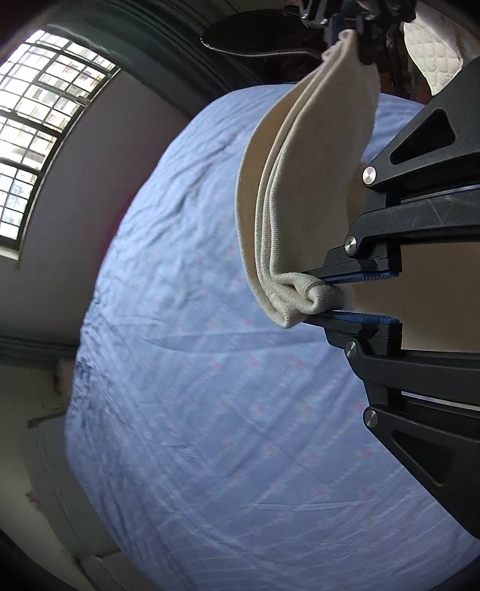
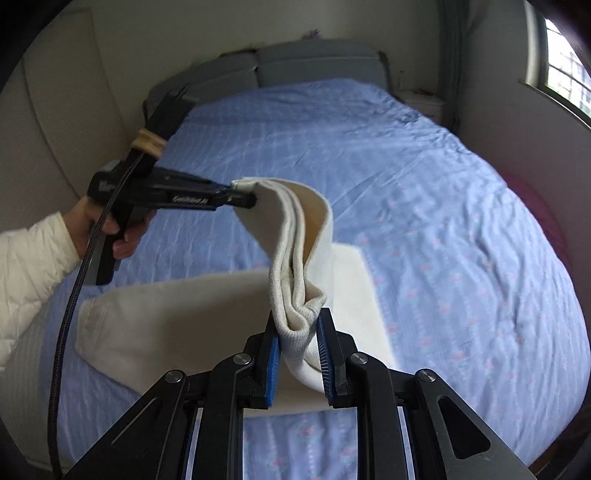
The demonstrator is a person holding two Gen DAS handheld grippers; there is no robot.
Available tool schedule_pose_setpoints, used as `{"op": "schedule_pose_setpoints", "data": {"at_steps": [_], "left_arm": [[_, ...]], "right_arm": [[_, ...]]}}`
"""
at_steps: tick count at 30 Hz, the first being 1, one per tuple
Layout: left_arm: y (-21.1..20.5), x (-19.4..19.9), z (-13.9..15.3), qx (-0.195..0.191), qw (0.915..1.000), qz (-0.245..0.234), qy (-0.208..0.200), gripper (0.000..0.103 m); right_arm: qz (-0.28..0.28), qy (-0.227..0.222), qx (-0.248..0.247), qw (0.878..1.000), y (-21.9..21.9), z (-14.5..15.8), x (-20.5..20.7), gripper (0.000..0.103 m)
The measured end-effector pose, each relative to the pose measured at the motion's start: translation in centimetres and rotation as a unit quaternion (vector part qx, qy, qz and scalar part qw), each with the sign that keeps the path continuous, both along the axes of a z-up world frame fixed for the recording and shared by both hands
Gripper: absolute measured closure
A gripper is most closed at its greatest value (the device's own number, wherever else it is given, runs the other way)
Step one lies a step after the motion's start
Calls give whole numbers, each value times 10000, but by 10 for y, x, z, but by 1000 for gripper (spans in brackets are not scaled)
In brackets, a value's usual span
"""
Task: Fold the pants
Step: 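Lay the folded leg end down and open both tools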
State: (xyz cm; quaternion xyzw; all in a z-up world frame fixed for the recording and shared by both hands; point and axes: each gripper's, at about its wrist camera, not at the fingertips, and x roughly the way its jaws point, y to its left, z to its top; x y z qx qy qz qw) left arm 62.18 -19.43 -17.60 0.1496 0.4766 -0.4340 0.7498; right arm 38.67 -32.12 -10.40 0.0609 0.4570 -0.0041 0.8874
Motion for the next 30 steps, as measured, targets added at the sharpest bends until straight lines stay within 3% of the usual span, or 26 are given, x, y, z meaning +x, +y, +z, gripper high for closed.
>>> {"op": "schedule_pose_setpoints", "data": {"at_steps": [6,14,17,21,24,27,30], "left_arm": [[55,-6,-61,55,9994,192,283,88],[117,-21,-104,223,9979,468,383,88],[136,-27,-108,385,9966,654,327,88],[168,-41,-105,485,9933,980,378,70],[186,-56,-102,451,9896,1279,477,67],[194,-71,-94,41,9849,1568,737,62],[187,-77,-87,-405,9803,1674,966,60]], "right_arm": [[428,631,67,9971,75,-62,4,83],[924,1268,-39,9876,128,-117,0,82],[1090,1445,-110,9834,137,-132,-1,82],[1304,1654,-232,9773,149,-147,3,82],[1565,1922,-119,9687,161,-158,-2,78],[1928,2290,895,9499,168,-158,-12,77],[1707,1926,863,9625,161,-137,-17,74]]}}
